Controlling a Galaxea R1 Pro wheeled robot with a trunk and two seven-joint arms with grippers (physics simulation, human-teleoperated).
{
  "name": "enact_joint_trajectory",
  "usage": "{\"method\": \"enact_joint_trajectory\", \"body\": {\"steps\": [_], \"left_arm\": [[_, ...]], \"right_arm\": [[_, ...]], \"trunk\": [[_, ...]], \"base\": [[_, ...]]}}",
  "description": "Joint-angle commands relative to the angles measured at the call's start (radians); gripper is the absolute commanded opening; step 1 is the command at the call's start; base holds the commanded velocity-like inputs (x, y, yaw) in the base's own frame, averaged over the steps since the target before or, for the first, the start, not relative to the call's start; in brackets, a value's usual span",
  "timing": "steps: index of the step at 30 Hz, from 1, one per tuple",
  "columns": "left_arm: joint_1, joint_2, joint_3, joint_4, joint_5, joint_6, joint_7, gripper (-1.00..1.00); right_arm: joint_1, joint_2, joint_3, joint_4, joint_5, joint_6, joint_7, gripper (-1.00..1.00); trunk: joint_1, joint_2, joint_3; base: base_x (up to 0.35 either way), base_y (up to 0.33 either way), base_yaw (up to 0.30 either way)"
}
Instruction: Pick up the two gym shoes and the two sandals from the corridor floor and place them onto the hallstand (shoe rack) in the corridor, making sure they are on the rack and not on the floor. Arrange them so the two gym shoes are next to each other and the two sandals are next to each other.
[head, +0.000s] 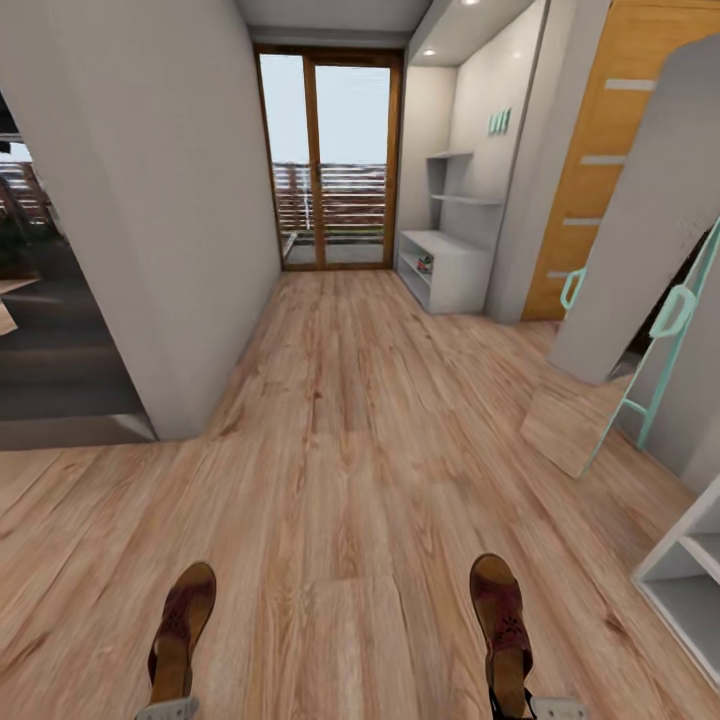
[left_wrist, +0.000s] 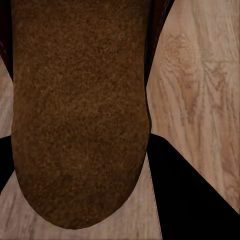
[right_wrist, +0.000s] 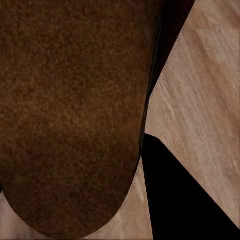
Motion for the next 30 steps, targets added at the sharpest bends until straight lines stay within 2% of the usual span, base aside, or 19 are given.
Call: {"method": "enact_joint_trajectory", "body": {"steps": [1, 30], "left_arm": [[-0.001, 0.000, 0.009, 0.001, -0.012, -0.003, -0.003, -1.00], [-0.001, 0.000, 0.009, 0.001, -0.012, -0.003, -0.003, -1.00]], "right_arm": [[-0.001, 0.000, -0.008, 0.000, -0.002, -0.003, 0.010, -1.00], [-0.001, 0.006, -0.007, 0.000, -0.001, -0.002, 0.009, -1.00]], "trunk": [[0.000, 0.000, -0.001], [0.000, 0.000, -0.001]], "base": [[0.339, 0.000, 0.000], [0.339, 0.000, 0.000]]}}
